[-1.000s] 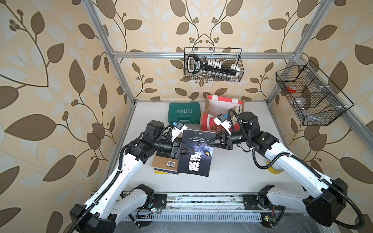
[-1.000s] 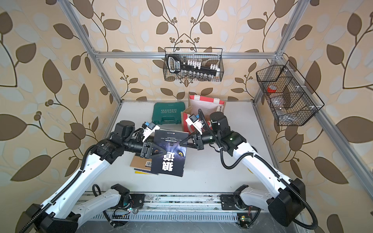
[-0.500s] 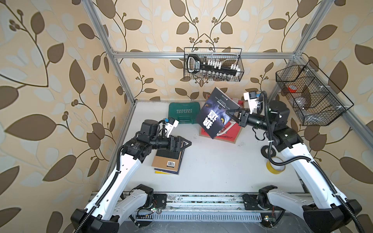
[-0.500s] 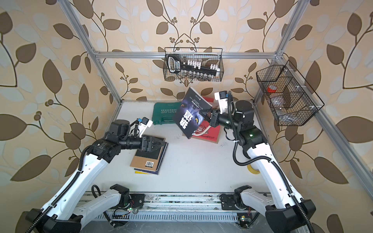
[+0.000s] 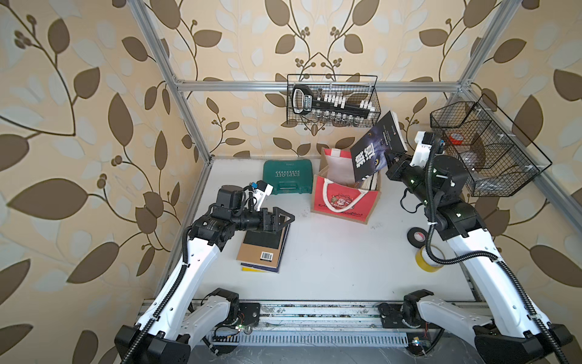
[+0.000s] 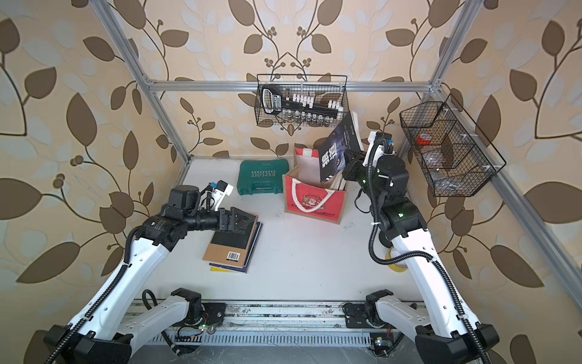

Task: Put the books into the canvas bag
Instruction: Place the book in the canvas bag.

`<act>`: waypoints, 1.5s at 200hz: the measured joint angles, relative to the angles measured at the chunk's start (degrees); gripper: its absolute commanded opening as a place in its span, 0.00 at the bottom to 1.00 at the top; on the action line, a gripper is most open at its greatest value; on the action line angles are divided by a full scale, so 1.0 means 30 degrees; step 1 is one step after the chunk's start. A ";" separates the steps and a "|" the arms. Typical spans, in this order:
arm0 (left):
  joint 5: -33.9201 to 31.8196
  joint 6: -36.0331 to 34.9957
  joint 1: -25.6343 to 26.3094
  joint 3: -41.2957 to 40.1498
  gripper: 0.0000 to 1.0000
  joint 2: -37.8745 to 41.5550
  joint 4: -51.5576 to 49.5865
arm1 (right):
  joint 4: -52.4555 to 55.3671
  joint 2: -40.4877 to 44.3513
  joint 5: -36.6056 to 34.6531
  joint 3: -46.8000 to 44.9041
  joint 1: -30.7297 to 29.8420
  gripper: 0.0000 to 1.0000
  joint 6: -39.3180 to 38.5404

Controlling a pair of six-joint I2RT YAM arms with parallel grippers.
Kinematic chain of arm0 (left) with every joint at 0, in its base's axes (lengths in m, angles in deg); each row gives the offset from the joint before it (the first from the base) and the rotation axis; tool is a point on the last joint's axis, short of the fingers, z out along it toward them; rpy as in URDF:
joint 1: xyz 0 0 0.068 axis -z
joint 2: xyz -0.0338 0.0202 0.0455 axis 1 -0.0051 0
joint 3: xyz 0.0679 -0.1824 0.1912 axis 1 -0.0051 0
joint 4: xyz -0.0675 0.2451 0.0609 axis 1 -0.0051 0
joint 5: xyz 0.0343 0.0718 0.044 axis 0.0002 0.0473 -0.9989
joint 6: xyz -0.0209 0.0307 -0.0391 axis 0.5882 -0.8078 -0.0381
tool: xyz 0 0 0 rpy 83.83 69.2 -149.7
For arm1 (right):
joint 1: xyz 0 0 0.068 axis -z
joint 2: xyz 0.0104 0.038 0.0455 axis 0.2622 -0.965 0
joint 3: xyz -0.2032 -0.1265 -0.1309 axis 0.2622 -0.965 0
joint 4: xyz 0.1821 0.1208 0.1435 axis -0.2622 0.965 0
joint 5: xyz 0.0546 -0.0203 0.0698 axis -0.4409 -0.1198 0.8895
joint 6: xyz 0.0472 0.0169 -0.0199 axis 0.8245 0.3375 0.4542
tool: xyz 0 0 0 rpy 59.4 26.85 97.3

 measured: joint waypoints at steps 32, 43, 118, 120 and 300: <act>-0.0168 0.0000 0.0000 0.0000 0.99 0.0000 -0.0007 | -0.0823 -0.0721 -0.2404 -0.0583 -0.0918 0.00 -0.0036; -0.0197 0.0000 0.0000 0.0000 0.99 0.0000 -0.0007 | -0.1056 -0.1137 -0.2783 -0.0721 -0.1151 0.00 -0.0051; -0.0277 -0.0007 0.0000 0.0000 0.99 0.0000 -0.0015 | -0.2586 -0.2703 -0.5406 -0.2361 -0.1989 0.00 0.0423; -0.0277 -0.0007 0.0000 0.0000 0.99 0.0000 -0.0007 | -0.2608 -0.2718 -0.5515 -0.2397 -0.2018 0.00 0.0437; -0.0270 0.0000 0.0000 0.0000 0.99 -0.0015 -0.0007 | -0.3745 -0.4947 -1.1060 -0.3767 -0.3993 0.00 0.0874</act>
